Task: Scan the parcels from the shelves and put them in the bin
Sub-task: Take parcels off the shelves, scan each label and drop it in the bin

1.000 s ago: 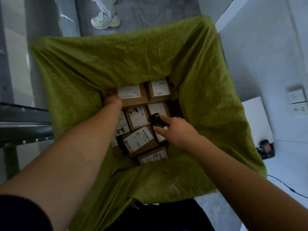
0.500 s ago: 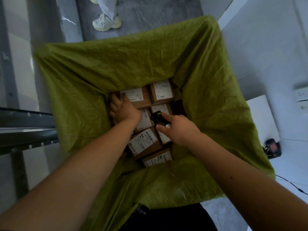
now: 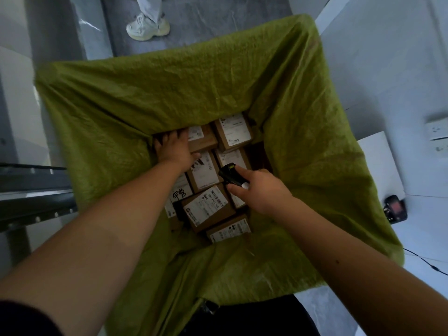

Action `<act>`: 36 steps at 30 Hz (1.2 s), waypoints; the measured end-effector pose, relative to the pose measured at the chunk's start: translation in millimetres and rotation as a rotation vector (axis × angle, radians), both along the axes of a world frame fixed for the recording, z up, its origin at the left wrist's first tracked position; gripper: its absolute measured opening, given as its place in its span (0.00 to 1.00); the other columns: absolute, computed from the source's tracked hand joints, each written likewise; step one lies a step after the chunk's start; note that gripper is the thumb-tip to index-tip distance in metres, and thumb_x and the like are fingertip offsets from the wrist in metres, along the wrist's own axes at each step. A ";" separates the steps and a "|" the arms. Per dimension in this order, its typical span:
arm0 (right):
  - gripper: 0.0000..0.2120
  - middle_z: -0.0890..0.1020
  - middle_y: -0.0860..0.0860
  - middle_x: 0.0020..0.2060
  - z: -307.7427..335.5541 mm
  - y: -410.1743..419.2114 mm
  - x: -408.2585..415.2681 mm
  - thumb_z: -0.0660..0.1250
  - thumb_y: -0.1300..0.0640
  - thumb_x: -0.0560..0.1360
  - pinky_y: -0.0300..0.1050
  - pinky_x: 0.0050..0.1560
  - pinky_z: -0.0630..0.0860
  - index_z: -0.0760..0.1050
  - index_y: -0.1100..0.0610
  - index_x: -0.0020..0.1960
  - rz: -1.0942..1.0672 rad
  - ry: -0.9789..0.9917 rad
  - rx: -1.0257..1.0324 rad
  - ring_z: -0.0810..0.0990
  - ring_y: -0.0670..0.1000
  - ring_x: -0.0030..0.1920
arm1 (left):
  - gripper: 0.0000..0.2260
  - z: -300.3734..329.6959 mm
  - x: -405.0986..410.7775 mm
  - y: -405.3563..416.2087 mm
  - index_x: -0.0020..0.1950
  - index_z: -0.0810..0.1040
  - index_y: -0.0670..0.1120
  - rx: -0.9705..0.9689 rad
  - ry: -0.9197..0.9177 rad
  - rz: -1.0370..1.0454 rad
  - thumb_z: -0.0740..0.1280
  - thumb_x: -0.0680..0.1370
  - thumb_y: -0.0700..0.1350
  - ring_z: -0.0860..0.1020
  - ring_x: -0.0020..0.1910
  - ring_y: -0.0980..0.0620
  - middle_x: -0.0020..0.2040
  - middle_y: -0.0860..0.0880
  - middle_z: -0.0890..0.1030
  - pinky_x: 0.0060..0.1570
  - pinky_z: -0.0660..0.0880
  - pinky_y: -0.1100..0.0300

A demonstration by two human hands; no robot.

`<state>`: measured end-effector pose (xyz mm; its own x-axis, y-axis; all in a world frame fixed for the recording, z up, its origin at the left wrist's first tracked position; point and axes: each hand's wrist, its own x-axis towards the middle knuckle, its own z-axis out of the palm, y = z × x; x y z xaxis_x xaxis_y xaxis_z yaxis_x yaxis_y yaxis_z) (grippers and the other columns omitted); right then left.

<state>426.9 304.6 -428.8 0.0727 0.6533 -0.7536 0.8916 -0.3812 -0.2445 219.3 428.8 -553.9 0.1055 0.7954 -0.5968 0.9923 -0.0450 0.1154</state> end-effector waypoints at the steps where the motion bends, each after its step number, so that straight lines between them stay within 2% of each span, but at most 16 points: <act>1: 0.35 0.73 0.59 0.67 -1.3 -1.6 -0.3 0.60 0.30 0.79 0.56 0.59 0.80 0.57 0.39 0.82 0.001 0.006 -0.001 0.79 0.57 0.58 | 0.42 -0.8 -1.5 -0.5 0.85 0.51 0.54 -0.006 0.000 -0.009 0.70 0.78 0.63 0.56 0.81 0.37 0.82 0.40 0.58 0.79 0.49 0.35; 5: 0.35 0.72 0.60 0.70 -3.4 -5.0 -0.2 0.60 0.31 0.79 0.55 0.59 0.79 0.57 0.40 0.82 0.004 0.011 0.003 0.78 0.58 0.62 | 0.44 -1.9 -5.6 -1.4 0.85 0.44 0.59 -0.028 -0.026 -0.045 0.71 0.80 0.57 0.52 0.81 0.35 0.83 0.40 0.53 0.79 0.49 0.34; 9: 0.35 0.73 0.60 0.70 -3.1 -9.4 0.2 0.60 0.31 0.79 0.55 0.61 0.79 0.57 0.41 0.82 0.023 -0.009 0.005 0.77 0.59 0.63 | 0.46 0.3 -7.7 -3.1 0.84 0.44 0.63 0.004 -0.041 -0.082 0.73 0.79 0.52 0.55 0.80 0.35 0.83 0.43 0.56 0.78 0.53 0.32; 14: 0.36 0.73 0.58 0.69 0.1 -13.7 3.6 0.59 0.29 0.79 0.54 0.58 0.80 0.57 0.40 0.82 0.002 -0.020 0.015 0.78 0.58 0.61 | 0.50 9.8 -4.0 -14.2 0.85 0.45 0.59 0.045 -0.047 -0.142 0.76 0.74 0.61 0.55 0.81 0.37 0.83 0.43 0.54 0.78 0.52 0.33; 20: 0.36 0.72 0.59 0.70 16.9 -20.3 10.4 0.59 0.29 0.79 0.56 0.62 0.78 0.57 0.41 0.82 0.021 -0.051 0.020 0.77 0.59 0.64 | 0.46 34.3 4.7 -45.5 0.86 0.45 0.55 0.064 -0.022 -0.208 0.71 0.77 0.62 0.47 0.84 0.40 0.86 0.43 0.48 0.81 0.46 0.37; 22: 0.36 0.73 0.59 0.69 24.0 -22.8 13.7 0.59 0.30 0.79 0.56 0.60 0.79 0.57 0.41 0.82 0.035 -0.076 0.037 0.78 0.58 0.61 | 0.46 45.9 5.3 -57.1 0.86 0.43 0.55 0.069 -0.008 -0.211 0.68 0.78 0.64 0.46 0.84 0.40 0.86 0.43 0.47 0.81 0.46 0.37; 29: 0.38 0.73 0.60 0.67 43.1 -23.3 24.7 0.57 0.27 0.78 0.58 0.58 0.80 0.53 0.39 0.83 0.089 -0.104 0.128 0.80 0.59 0.57 | 0.46 103.0 8.0 -91.6 0.85 0.44 0.57 0.100 -0.005 -0.102 0.65 0.76 0.69 0.43 0.84 0.41 0.86 0.45 0.46 0.81 0.42 0.38; 33: 0.37 0.73 0.59 0.67 51.4 -25.0 26.5 0.57 0.28 0.79 0.58 0.60 0.79 0.54 0.41 0.83 0.135 -0.007 0.209 0.79 0.59 0.58 | 0.45 144.5 9.7 -123.6 0.85 0.43 0.58 0.213 -0.014 0.021 0.63 0.77 0.71 0.42 0.84 0.43 0.86 0.46 0.45 0.81 0.43 0.39; 36: 0.37 0.74 0.58 0.66 67.5 -21.6 24.3 0.56 0.28 0.79 0.56 0.59 0.79 0.53 0.40 0.83 0.289 0.112 0.262 0.79 0.58 0.57 | 0.46 185.1 6.6 -157.8 0.85 0.42 0.60 0.322 0.023 0.153 0.63 0.76 0.71 0.41 0.84 0.44 0.86 0.47 0.45 0.82 0.42 0.40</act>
